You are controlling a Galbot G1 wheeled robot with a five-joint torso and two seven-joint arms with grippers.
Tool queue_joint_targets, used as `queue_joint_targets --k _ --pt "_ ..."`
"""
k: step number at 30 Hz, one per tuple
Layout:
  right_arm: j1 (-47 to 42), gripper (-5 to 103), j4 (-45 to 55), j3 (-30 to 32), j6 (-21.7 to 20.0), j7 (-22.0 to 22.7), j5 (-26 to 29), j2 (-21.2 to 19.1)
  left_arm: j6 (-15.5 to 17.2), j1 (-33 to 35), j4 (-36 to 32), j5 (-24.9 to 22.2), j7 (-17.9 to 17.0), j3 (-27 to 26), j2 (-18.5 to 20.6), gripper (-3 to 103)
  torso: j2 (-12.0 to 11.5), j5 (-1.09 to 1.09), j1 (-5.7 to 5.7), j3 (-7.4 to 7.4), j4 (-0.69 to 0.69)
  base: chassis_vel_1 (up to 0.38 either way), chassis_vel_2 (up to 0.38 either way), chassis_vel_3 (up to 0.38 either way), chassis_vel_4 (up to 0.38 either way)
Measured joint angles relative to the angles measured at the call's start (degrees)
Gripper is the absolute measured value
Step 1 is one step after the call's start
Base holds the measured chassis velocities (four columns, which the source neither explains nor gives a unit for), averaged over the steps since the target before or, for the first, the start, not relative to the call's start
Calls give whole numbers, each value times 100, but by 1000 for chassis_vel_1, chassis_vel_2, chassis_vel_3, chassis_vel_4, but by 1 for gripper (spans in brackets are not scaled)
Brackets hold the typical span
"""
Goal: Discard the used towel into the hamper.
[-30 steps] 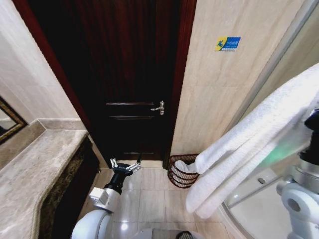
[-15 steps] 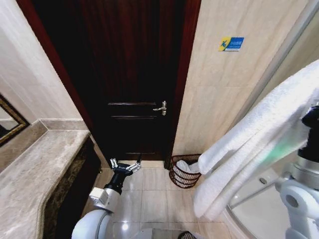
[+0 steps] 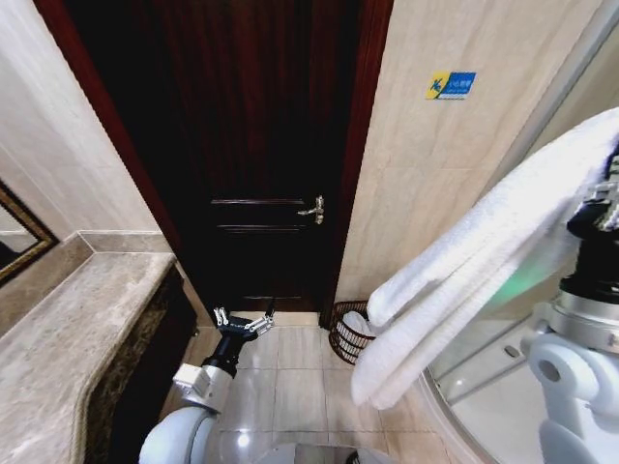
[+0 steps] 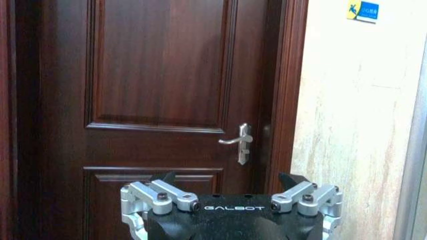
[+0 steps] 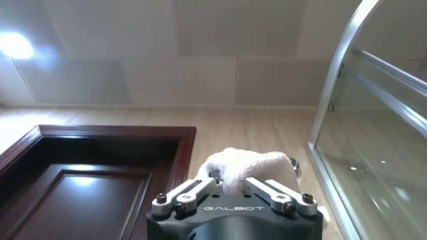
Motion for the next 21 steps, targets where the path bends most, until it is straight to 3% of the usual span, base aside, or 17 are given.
queue_joint_targets --k 7,21 --pt "5 5 -6 -126 66 -196 -82 92 0 0 0 0 0 0 0 100 0 1 0 0 0 0 0 0 0" --pt "-186 5 189 -34 -13 -182 -101 128 0 0 0 0 0 0 0 100 0 1 0 0 -1 0 0 0 0"
